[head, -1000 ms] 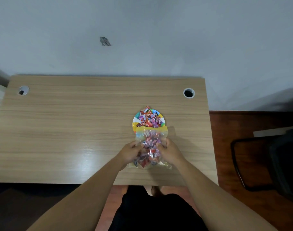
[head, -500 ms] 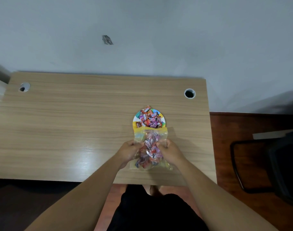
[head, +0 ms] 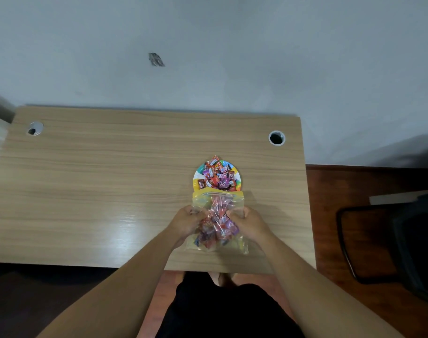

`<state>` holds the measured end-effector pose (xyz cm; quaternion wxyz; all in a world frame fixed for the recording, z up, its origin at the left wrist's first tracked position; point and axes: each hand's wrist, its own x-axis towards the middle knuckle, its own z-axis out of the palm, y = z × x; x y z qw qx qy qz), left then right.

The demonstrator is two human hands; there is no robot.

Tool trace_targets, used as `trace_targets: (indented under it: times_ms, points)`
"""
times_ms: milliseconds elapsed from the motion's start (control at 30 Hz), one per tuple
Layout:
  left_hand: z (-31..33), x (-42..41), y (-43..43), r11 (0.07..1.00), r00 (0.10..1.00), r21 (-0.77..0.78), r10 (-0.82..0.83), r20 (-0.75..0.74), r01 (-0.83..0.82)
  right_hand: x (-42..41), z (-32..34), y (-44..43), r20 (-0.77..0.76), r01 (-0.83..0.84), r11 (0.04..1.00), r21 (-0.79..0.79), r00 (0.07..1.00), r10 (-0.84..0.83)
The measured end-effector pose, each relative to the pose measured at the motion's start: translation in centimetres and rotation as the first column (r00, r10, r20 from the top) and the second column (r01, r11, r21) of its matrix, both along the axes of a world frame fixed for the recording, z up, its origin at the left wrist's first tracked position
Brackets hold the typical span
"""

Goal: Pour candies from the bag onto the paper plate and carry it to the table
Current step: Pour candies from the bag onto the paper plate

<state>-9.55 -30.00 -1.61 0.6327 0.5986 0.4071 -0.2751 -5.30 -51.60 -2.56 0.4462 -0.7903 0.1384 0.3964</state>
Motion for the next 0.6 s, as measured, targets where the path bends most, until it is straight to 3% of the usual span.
trace_targets:
  times_ms: [600]
  points:
    - [1.1, -0.2, 0.3, 0.999, 1.000, -0.033, -0.007, 0.015, 0.008, 0.0, 0.9, -0.7, 0.045, -0.025, 0.999, 0.044, 0.999, 0.023]
